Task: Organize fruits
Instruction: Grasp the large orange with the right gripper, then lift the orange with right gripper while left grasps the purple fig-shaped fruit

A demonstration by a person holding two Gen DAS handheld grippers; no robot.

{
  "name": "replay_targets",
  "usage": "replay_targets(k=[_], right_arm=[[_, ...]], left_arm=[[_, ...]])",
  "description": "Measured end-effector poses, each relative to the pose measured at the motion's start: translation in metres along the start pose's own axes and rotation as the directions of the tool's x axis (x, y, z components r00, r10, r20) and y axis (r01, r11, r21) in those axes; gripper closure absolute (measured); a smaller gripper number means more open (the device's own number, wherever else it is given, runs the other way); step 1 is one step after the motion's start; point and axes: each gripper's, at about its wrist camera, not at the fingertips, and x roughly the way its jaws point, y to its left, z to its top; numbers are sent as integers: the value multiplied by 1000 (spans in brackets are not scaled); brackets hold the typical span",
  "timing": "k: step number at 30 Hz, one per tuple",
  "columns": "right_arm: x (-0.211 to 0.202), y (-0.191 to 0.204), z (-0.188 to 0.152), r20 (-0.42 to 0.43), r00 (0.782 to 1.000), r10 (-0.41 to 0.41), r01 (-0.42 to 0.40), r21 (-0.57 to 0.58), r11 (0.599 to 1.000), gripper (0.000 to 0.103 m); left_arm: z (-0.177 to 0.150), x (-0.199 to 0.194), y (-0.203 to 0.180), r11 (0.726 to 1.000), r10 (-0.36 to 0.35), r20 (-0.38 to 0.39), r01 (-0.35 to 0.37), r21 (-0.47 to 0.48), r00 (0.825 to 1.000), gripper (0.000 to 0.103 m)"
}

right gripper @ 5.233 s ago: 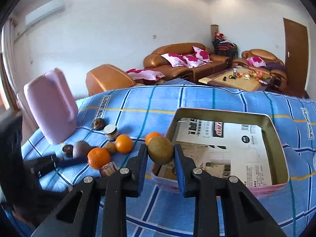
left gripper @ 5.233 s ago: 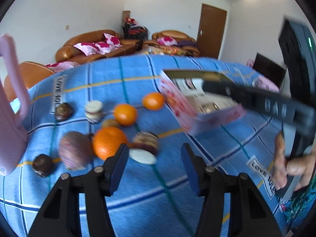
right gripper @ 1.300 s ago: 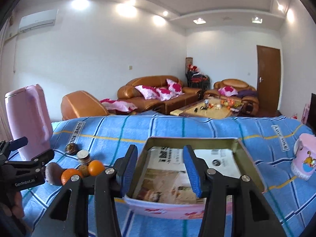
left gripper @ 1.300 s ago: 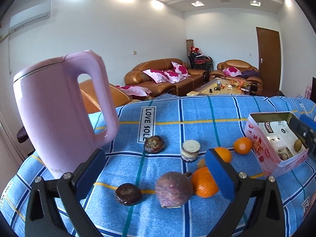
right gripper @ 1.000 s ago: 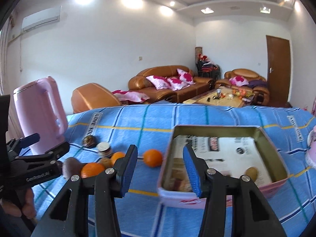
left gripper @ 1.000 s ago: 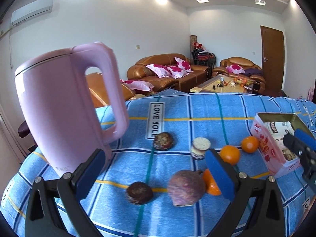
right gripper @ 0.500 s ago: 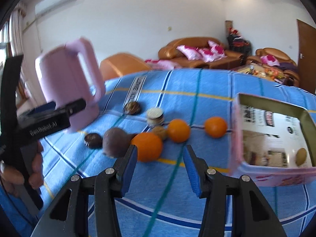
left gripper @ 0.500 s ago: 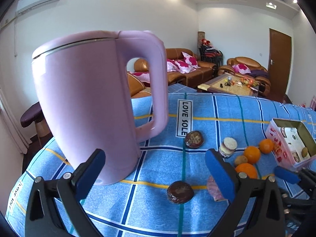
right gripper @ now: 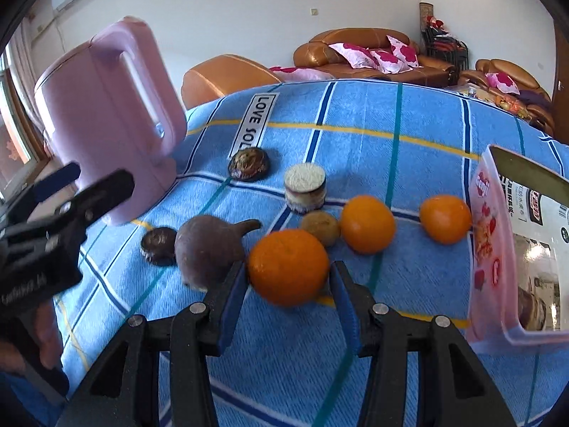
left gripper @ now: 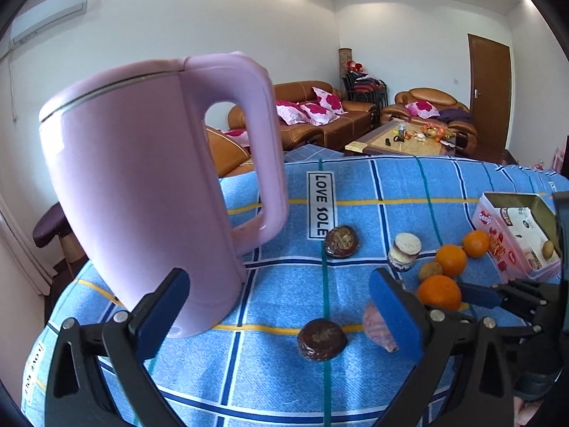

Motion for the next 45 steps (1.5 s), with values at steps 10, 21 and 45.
replay_targets(k=[10, 21, 45], right_arm=[[5, -7, -1, -25, 998, 53, -52, 44, 998, 54], [-73, -34, -17, 225, 969, -106, 87, 94, 992, 55], [-76, -34, -22, 255, 953, -162, 151, 61, 987, 54]], left_arm=[[-1, 4, -3, 989, -140, -6, 140, -42, 990, 0], [-11, 1, -47, 964, -249, -32, 251, 89, 968, 2], [-26, 32, -67, 971, -213, -177, 228, 67, 961, 50]])
